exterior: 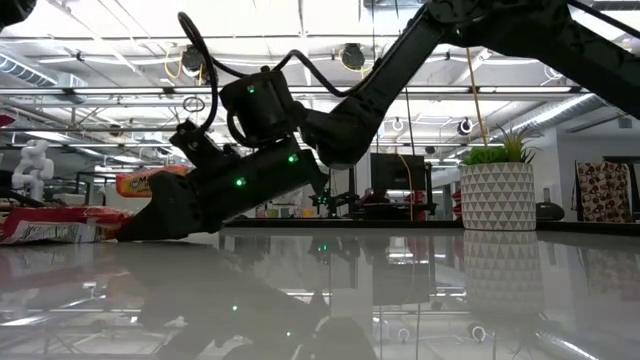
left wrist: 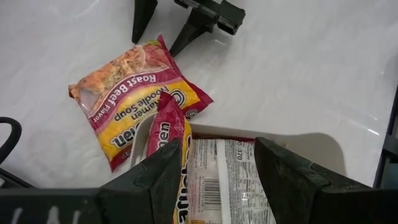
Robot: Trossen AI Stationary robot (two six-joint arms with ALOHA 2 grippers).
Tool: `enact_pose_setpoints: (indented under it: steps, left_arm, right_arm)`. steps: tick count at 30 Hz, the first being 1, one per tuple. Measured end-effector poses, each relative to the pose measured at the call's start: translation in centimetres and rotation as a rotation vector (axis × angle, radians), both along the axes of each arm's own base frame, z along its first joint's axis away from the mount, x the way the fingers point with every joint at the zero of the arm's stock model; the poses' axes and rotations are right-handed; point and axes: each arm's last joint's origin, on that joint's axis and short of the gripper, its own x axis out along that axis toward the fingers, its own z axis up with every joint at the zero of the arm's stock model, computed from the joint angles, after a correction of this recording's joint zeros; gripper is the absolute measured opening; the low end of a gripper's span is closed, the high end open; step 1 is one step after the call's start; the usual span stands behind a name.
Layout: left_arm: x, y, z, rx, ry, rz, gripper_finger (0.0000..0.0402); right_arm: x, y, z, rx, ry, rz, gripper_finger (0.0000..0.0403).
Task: Sort Maruchan noodles
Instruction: Put the red noodle pack into the gray bin
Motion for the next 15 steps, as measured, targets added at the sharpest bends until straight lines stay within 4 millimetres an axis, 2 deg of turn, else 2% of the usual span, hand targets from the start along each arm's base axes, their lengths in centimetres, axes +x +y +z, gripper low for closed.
enact_pose_setpoints:
  steps: [10, 15]
  left_arm:
    - [0.0, 0.0, 0.0, 0.01, 0.002, -0.015, 0.0205]
    - [0.0, 0.0, 0.0, 0.019, 0.005, -0.028, 0.0205]
  right_arm:
    - [-0.01, 0.52, -0.02, 0.045, -0.003, 0.074, 0.0184]
    - [-0.01, 0.93, 0.01, 0.096, -0.005, 0.078, 0.0179]
